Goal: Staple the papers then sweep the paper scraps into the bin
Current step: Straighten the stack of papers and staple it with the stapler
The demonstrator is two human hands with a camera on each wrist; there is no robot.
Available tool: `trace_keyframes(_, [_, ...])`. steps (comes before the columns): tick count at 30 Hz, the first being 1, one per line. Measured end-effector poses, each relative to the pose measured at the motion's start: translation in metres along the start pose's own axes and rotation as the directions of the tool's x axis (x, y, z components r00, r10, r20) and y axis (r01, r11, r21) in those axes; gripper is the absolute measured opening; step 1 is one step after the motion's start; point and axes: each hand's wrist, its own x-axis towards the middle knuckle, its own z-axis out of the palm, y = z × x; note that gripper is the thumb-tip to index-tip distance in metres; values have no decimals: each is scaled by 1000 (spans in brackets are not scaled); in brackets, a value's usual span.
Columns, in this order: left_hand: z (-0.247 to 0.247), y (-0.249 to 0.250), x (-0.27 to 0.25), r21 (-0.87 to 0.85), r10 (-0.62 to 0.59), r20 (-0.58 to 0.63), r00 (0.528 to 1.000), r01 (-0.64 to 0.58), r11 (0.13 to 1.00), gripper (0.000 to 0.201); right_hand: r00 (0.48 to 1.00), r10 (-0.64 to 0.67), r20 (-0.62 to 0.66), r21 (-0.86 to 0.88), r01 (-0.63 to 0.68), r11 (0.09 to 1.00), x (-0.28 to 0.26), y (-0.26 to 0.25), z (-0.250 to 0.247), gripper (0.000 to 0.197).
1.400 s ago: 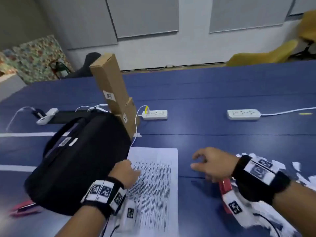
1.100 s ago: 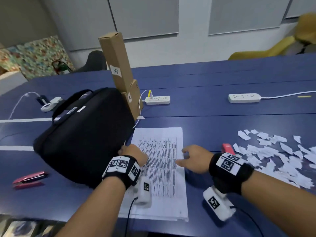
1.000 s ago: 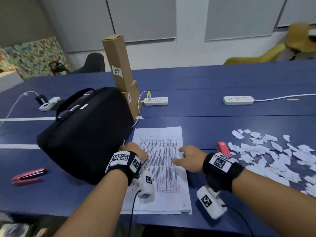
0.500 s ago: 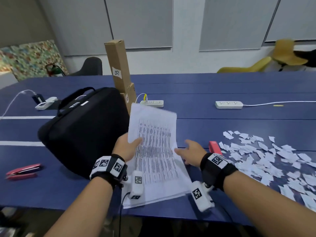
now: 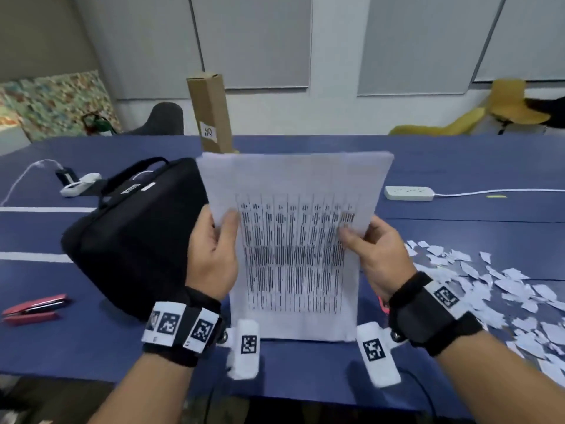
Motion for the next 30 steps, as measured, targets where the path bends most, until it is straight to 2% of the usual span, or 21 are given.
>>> trace_keyframes(1, [0, -9, -8, 34, -32, -20, 999, 32, 999, 13, 999, 39, -11, -2, -39, 999, -4, 8, -1, 26])
trace_keyframes(4, [1, -19, -20, 68, -97, -41, 994, 99, 993, 25, 995, 98, -17, -26, -99, 995, -11, 27, -6, 21])
trace_keyframes(7, [1, -5, -14, 101, -52, -54, 997, 58, 993, 32, 996, 84, -29, 7, -84, 996, -13, 25, -5, 21])
trace_keyframes(9, [3, 12, -5, 117, 18, -62, 998, -10, 993, 31, 999, 19, -36, 26, -18, 999, -10, 14, -2, 23])
trace_keyframes(12, [4, 34, 3, 105, 120, -64, 991, -113, 988, 24, 987, -145, -68, 49, 148, 988, -6, -6, 1, 22])
trace_keyframes(14, [3, 37, -1, 66, 131, -80, 988, -126, 990, 23, 976, -214, -39, 55, 216, 975, -7, -14, 1, 16])
trace_keyframes(20, [2, 8, -31, 20, -9, -84, 996, 11, 1000, 20, 994, -106, 20, 29, 105, 994, -19, 10, -5, 17])
trace_keyframes(23, [2, 7, -29, 48, -7, -61, 998, 10, 999, 19, 997, -69, 30, 72, 67, 995, -22, 7, -4, 11])
trace_keyframes(27, [1, 15, -10, 110, 59, -59, 997, -52, 993, 22, 998, -63, -16, -34, 62, 997, -13, -1, -6, 11])
trace_keyframes(28, [1, 17, -5, 128, 77, -68, 995, -68, 989, 24, 996, -78, -43, -86, 75, 994, -8, -3, -11, 6])
trace_keyframes(29, [0, 19, -1, 149, 93, -75, 993, -81, 985, 26, 991, -84, -107, -179, 64, 982, -2, -2, -19, 10])
trace_keyframes(30, [-2, 20, 3, 170, 106, -80, 991, -91, 981, 26, 978, -73, -194, -335, 4, 942, 6, 1, -29, 22])
